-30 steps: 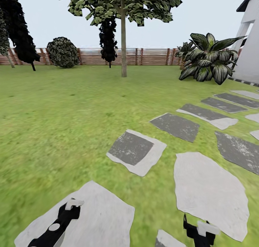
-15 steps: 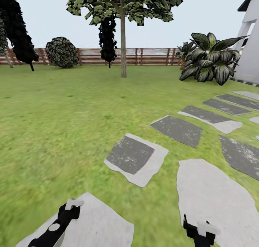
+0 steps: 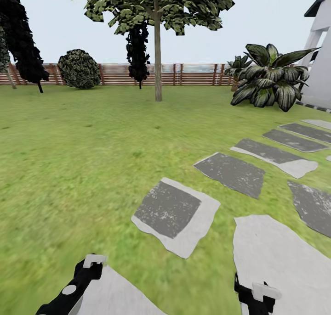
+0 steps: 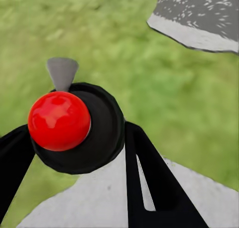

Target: In the garden, pick up the pesticide atomizer on the floor and spray pesticide onto both trees until each tree trunk is fully covered.

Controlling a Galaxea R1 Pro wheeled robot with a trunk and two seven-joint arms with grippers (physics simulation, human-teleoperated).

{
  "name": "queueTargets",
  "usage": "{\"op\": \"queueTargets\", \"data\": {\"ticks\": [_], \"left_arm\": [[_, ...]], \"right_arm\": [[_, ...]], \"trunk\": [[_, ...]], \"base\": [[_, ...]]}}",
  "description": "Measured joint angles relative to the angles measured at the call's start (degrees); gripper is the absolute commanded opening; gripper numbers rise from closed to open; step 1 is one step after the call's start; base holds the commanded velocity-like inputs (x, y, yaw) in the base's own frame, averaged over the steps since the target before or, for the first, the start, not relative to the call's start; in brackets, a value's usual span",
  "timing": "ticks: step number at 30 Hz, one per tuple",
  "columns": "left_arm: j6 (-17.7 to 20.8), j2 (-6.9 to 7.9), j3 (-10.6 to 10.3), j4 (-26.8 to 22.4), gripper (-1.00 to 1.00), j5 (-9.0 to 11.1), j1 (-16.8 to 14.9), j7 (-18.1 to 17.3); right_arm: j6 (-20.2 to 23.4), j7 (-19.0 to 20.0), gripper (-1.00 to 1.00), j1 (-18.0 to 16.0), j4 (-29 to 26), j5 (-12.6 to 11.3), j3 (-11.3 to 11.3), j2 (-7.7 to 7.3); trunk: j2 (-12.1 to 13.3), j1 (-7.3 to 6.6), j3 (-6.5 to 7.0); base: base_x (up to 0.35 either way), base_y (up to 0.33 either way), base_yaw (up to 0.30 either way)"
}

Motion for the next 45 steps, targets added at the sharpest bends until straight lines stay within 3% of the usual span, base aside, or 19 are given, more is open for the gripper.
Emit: {"op": "queueTargets", "data": {"ticks": [38,45], "left_arm": [[0.00,0.00,0.00,0.09,-1.00,0.00,0.00,0.00],[-0.01,0.00,0.00,0.08,-1.00,0.02,0.00,0.00]], "right_arm": [[0.05,0.00,1.00,0.00,0.00,0.00,0.00,0.00],[-0.01,0.00,1.00,0.00,0.00,0.00,0.00,0.00]], "trunk": [[0.00,0.00,0.00],[0.00,0.00,0.49]], "base": [[0.340,0.000,0.000],[0.340,0.000,0.000]]}}
